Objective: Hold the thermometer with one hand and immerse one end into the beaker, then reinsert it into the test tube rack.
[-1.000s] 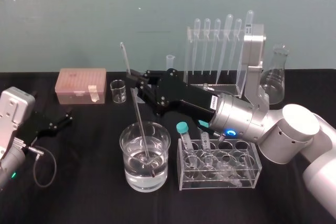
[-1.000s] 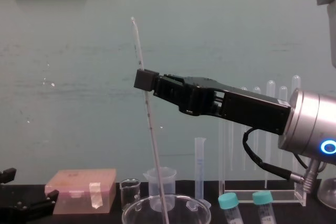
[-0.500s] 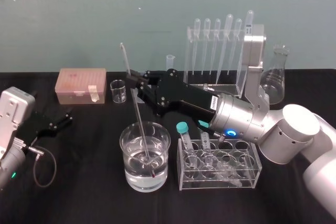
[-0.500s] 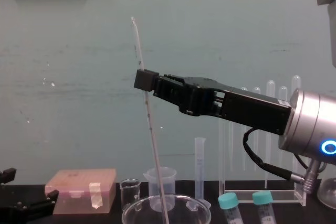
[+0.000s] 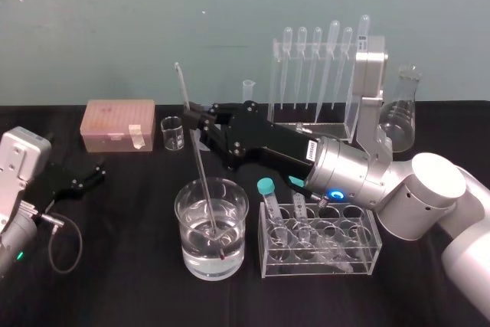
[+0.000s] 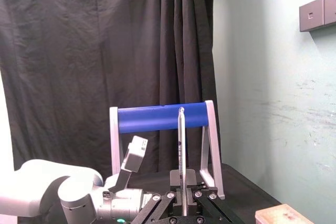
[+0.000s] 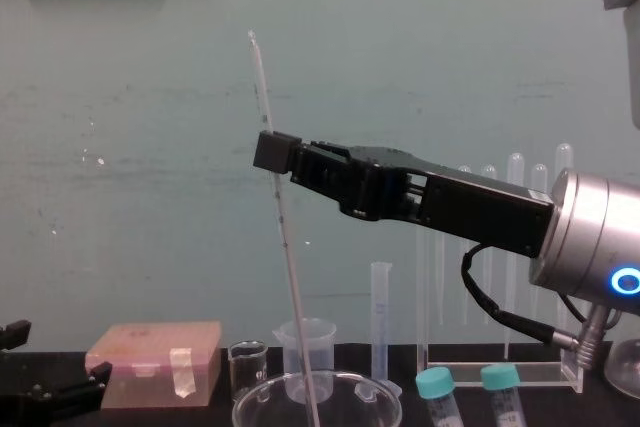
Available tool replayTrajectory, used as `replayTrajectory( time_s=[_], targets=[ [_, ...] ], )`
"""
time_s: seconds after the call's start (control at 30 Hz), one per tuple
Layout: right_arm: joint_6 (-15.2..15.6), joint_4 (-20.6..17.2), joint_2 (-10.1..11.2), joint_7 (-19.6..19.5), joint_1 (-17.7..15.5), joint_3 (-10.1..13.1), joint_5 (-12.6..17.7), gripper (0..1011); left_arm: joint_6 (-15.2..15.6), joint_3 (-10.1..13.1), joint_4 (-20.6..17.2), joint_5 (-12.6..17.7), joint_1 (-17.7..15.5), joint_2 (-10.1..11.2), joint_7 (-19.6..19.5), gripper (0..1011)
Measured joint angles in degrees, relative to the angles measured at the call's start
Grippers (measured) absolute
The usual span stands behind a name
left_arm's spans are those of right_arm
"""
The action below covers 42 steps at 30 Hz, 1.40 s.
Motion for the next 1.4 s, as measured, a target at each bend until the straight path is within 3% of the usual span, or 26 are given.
replayTrajectory(
  time_s=[1.4],
  targets=[
    [-0.1,-1.3,0.7,-0.6,-0.8,0.4,-0.1,53,0.0,0.0,0.0,0.0,0.0,0.0,0.0,1008]
  ],
)
